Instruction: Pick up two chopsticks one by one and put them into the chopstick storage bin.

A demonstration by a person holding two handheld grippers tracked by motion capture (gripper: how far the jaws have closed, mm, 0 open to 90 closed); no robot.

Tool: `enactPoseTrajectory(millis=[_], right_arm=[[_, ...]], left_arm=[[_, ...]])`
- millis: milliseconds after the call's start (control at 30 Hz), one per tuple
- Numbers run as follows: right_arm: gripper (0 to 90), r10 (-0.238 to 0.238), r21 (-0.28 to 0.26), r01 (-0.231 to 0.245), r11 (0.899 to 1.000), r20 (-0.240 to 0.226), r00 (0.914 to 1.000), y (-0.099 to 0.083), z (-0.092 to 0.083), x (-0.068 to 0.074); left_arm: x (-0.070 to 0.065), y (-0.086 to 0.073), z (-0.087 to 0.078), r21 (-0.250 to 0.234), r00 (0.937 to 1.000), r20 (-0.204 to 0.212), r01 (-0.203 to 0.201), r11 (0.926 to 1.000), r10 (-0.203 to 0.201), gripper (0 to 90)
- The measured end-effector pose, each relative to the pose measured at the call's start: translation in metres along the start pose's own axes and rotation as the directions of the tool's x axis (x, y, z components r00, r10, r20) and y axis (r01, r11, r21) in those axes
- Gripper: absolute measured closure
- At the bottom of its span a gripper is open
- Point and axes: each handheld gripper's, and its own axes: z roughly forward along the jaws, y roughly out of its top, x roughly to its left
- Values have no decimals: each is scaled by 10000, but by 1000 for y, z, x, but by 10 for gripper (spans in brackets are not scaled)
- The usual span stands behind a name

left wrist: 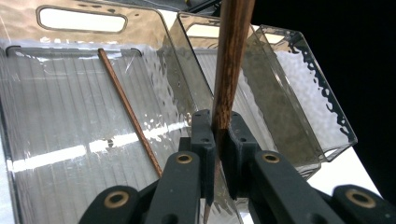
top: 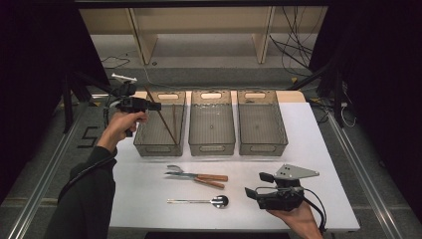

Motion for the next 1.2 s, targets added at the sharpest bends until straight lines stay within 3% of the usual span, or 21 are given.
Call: enactPoseTrajectory(millis=[600,867,1067,1200], right_arm=[[261,-27,94,27,10000,-77,10000,-1,2,1],[261,16,150,-15,9999,-105,9999,-2,3,1],[261,13,137,-11,9999,-118,9999,-2,2,1],[262,20,172,-18,9998,-130,9999,-2,2,0]], left_arm=[[0,-3,14,420,9999,-138,-56,9991,62,832],[0,-3,20,212,9996,-271,53,9998,-47,826],[-1,-4,30,80,9983,-577,88,9999,-83,738],[-3,-3,34,65,9973,-733,44,10000,-39,606]])
